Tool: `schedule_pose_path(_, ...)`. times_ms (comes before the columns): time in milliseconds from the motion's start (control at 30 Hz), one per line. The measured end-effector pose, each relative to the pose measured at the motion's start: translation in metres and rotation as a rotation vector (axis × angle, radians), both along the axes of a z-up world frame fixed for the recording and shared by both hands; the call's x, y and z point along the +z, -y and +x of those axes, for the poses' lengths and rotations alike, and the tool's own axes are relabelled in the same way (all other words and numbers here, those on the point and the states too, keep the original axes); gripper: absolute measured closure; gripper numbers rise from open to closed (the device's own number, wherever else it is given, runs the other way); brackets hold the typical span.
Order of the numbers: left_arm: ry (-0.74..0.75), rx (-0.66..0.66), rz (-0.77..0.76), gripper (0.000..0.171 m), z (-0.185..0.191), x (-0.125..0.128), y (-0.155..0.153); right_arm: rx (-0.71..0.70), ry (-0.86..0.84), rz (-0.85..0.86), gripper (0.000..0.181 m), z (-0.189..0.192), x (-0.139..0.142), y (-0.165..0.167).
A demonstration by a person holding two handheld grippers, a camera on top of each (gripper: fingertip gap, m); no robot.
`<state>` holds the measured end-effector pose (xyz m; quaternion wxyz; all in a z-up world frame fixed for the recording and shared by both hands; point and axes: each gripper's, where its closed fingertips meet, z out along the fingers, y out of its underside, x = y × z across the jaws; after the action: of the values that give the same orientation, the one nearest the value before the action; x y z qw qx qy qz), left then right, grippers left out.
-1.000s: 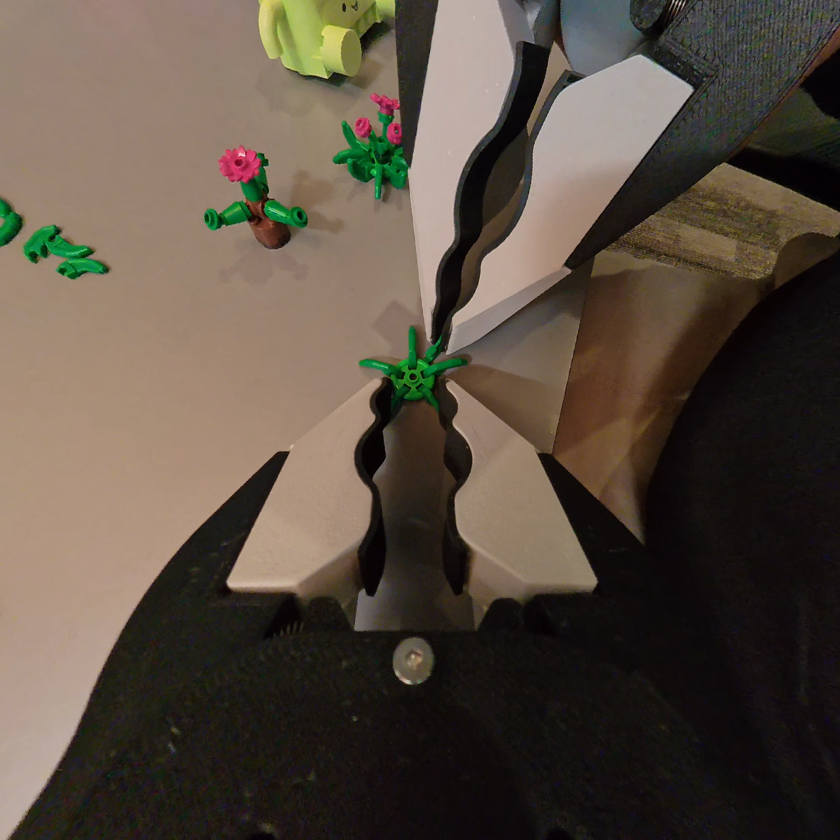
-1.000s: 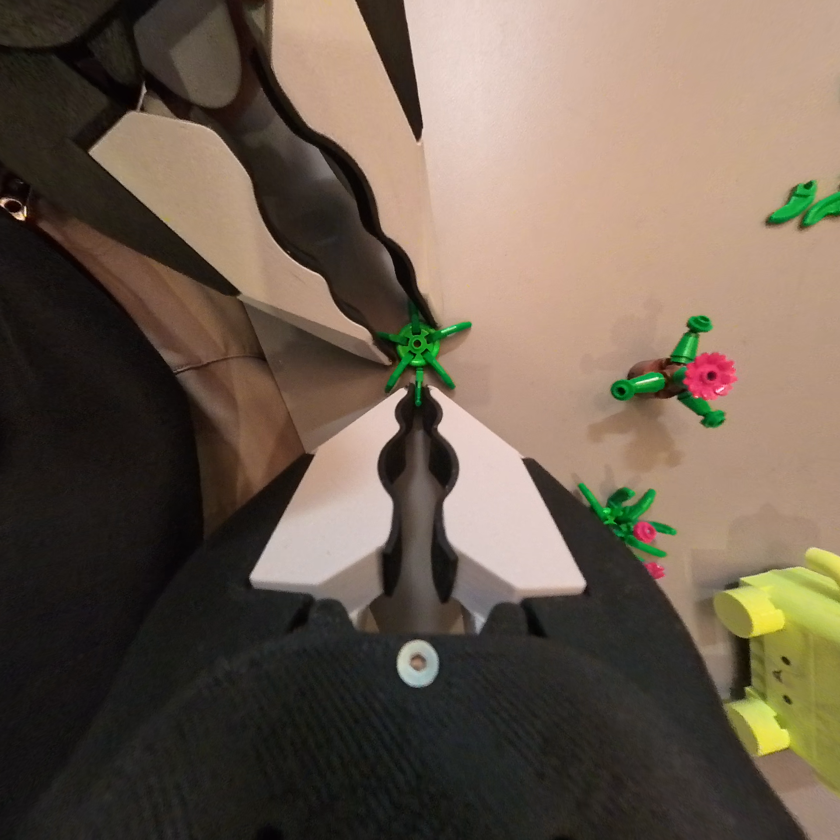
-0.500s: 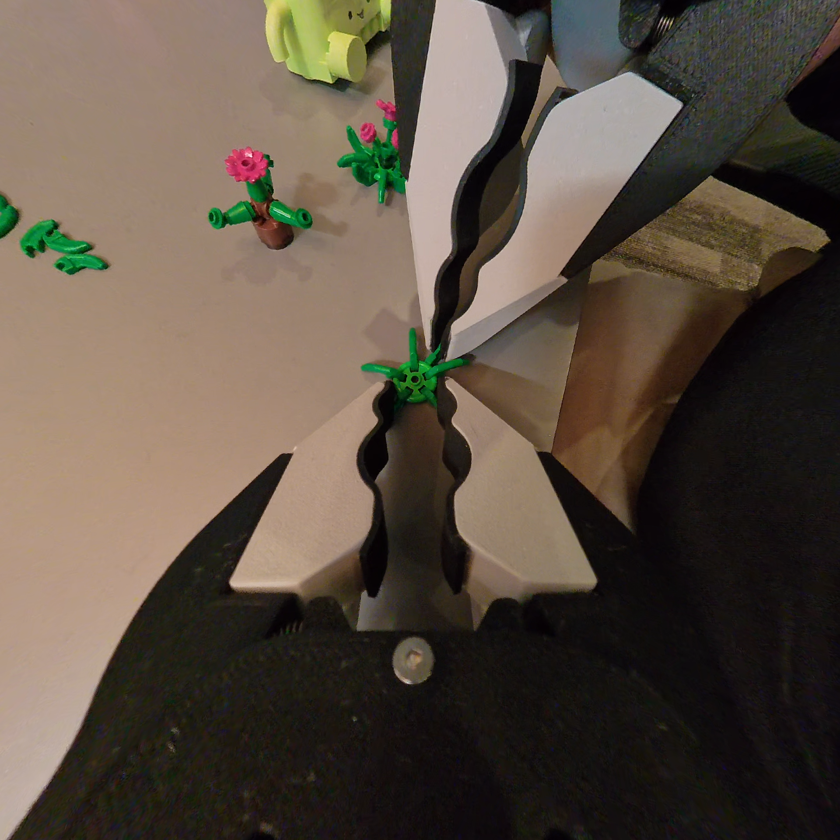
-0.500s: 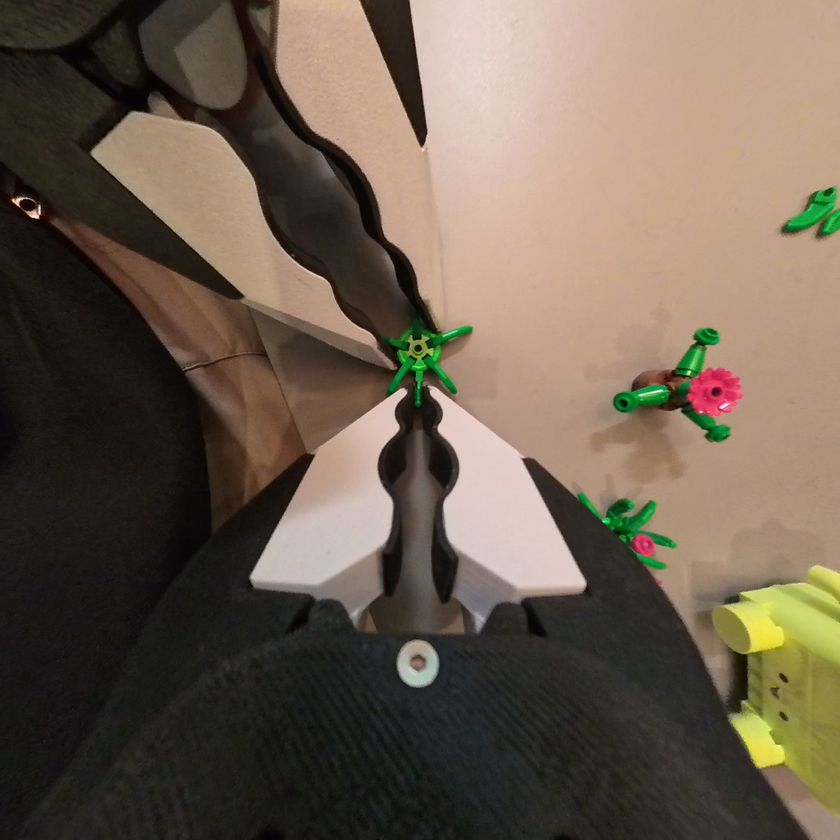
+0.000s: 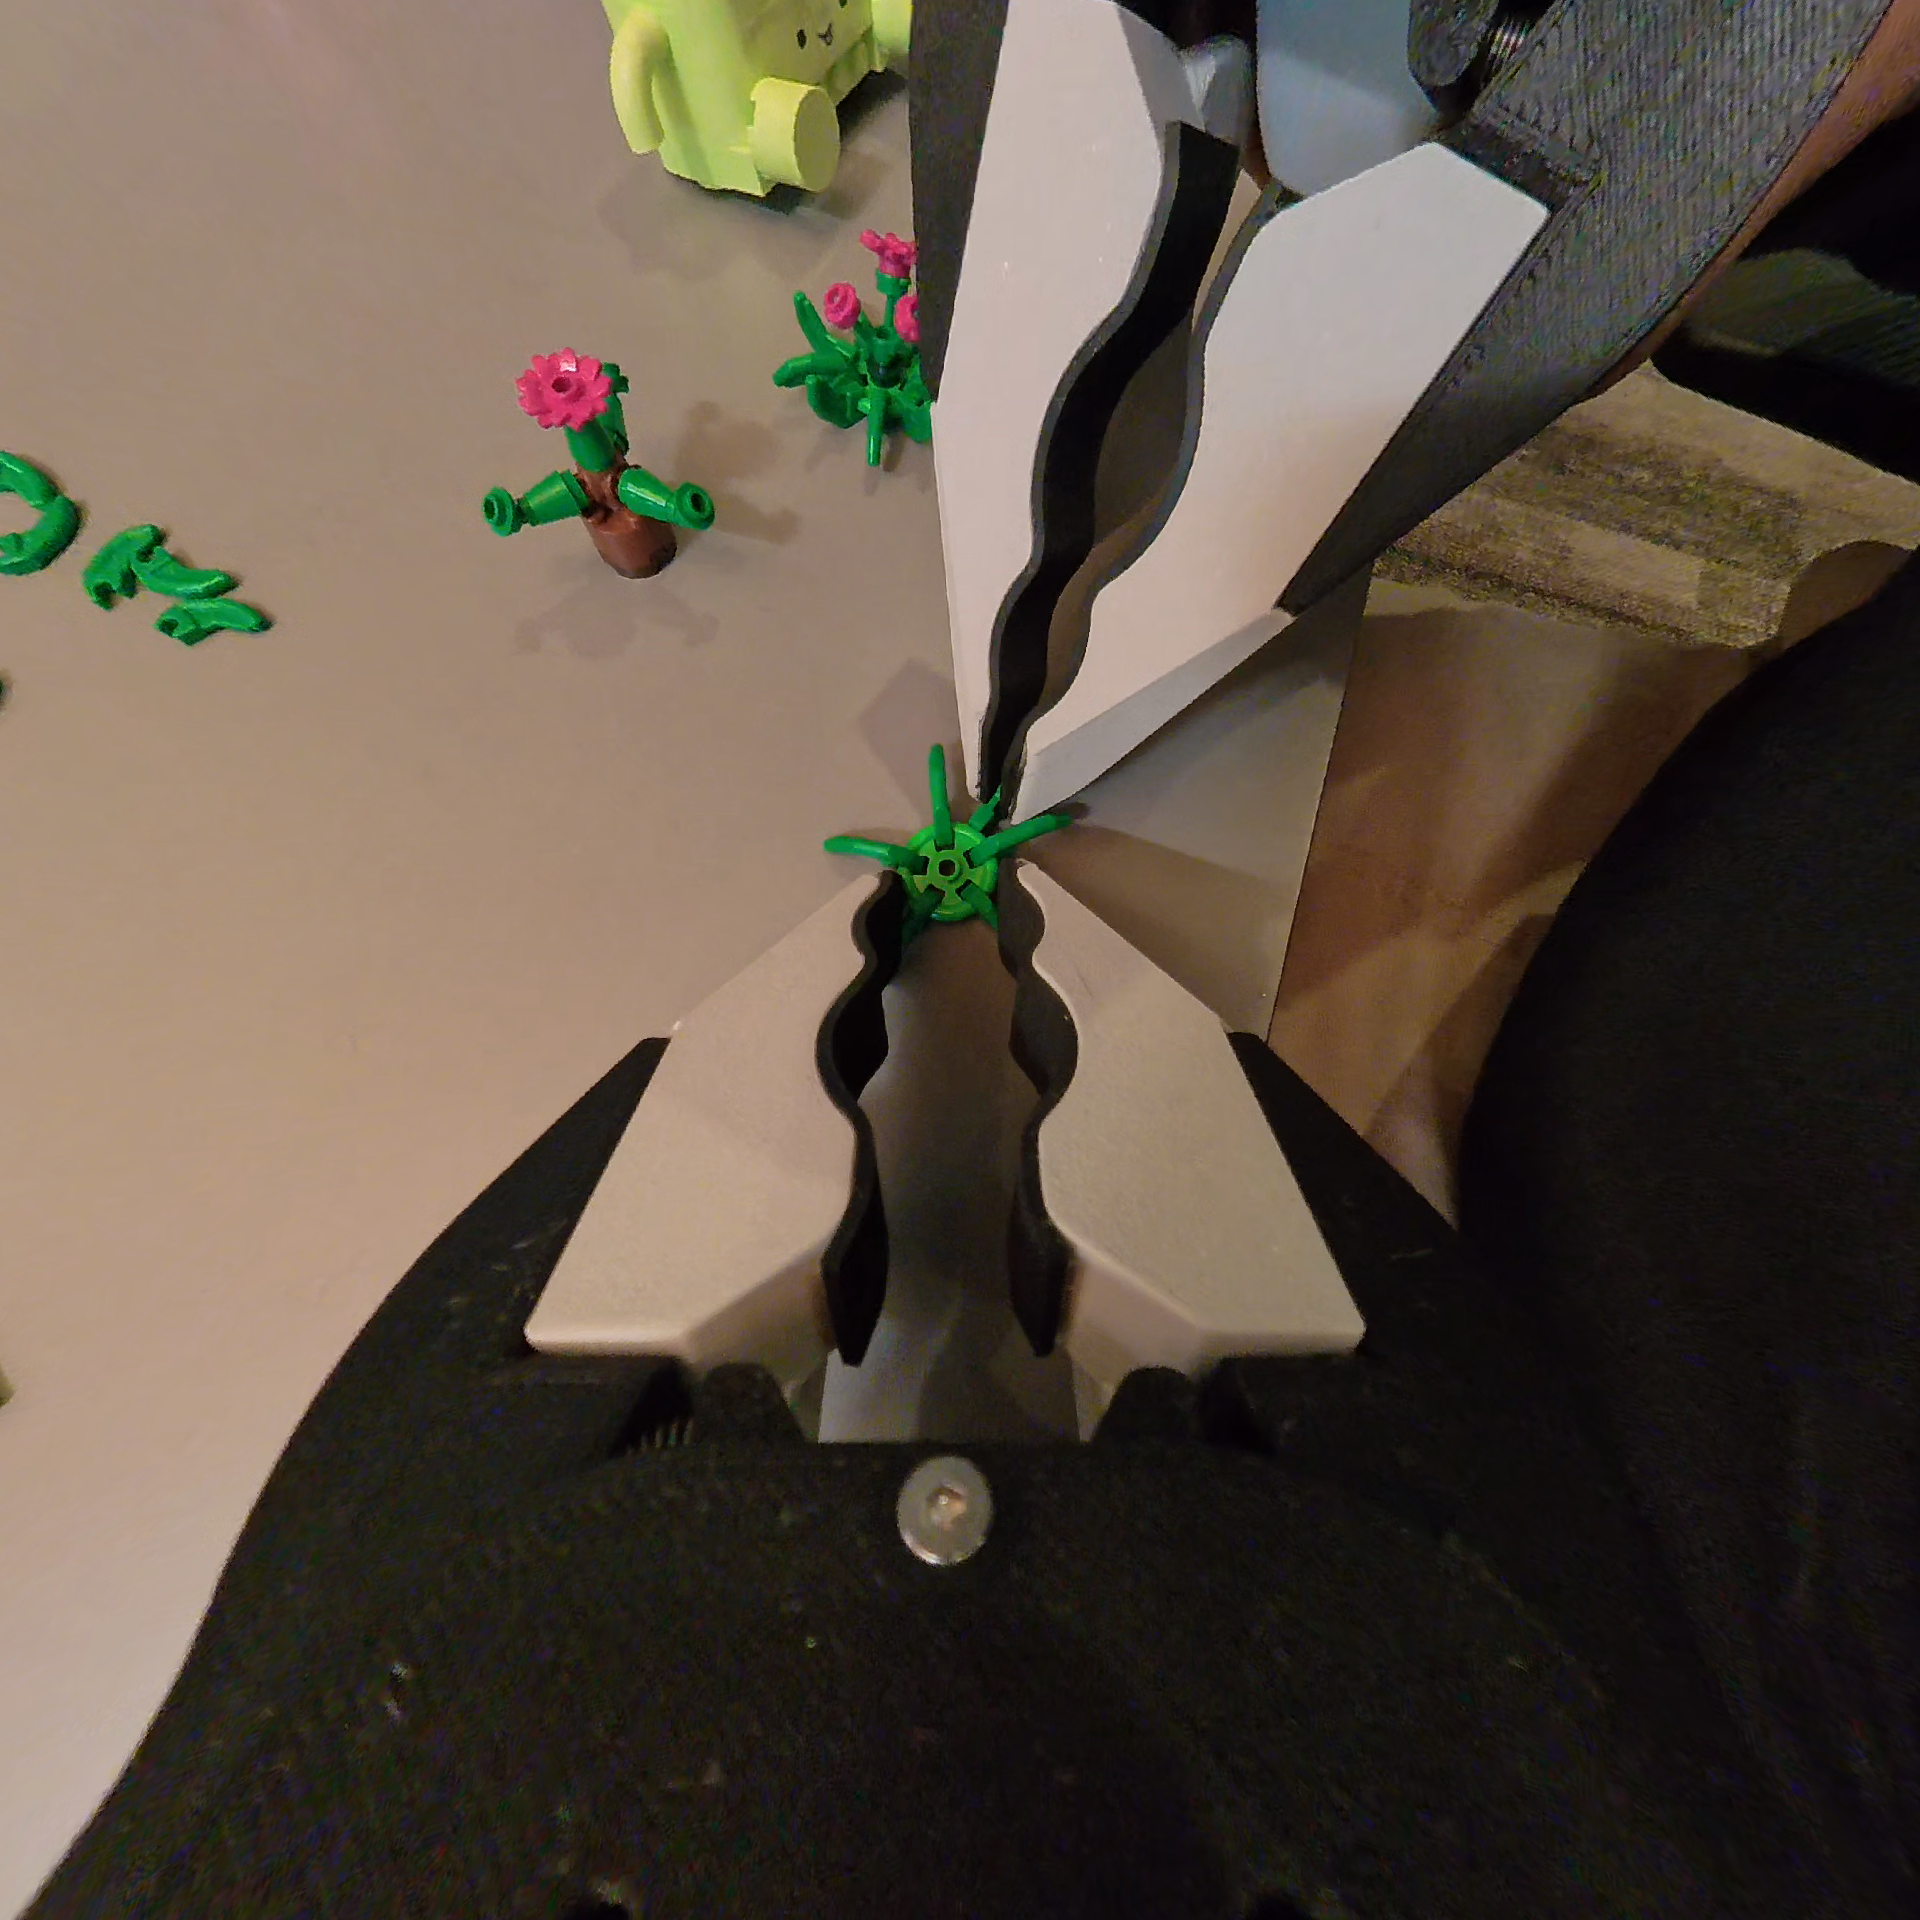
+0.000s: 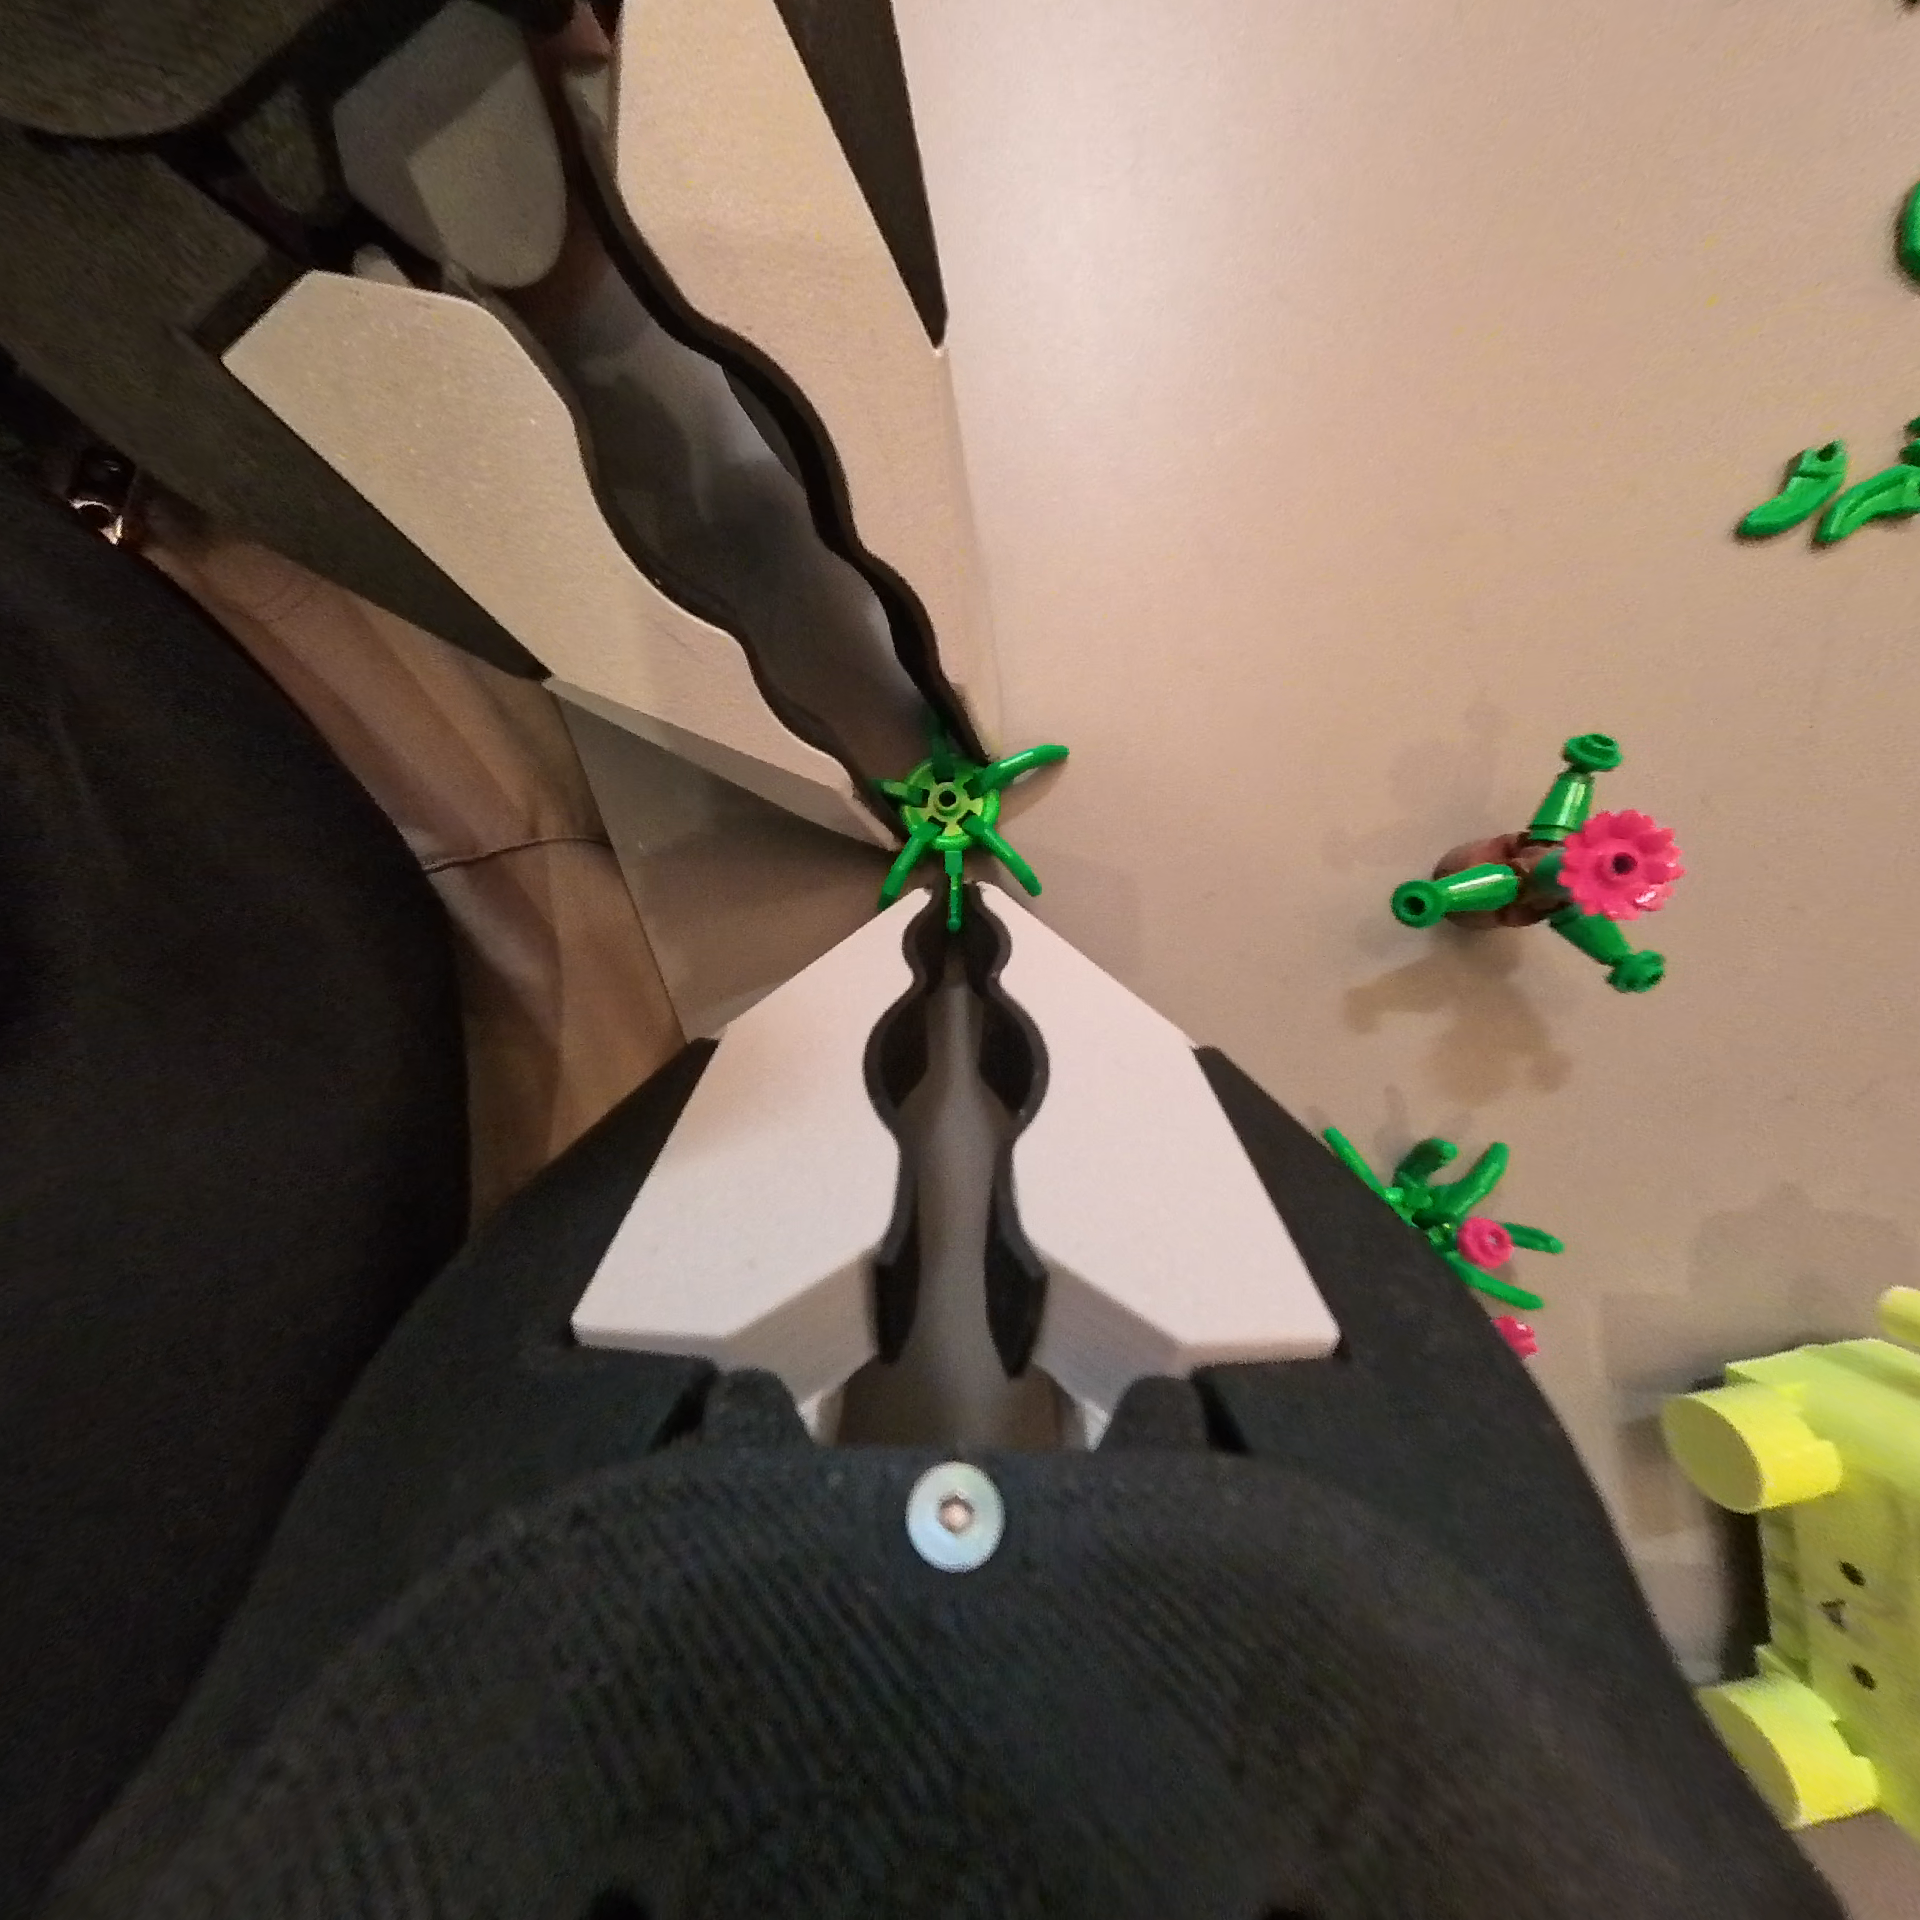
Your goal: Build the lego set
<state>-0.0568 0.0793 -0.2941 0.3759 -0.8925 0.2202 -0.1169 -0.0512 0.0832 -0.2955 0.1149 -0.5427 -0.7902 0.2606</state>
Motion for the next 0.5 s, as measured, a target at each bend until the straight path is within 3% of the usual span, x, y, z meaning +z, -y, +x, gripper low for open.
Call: schedule_pose_path(500, -0.012, -0.011, 0.000, 0.153, 0.0011, -0.0012, 0.0004, 0.002, 0.020, -0.026, 0.181, 0.0025, 0.0003, 0.0006)
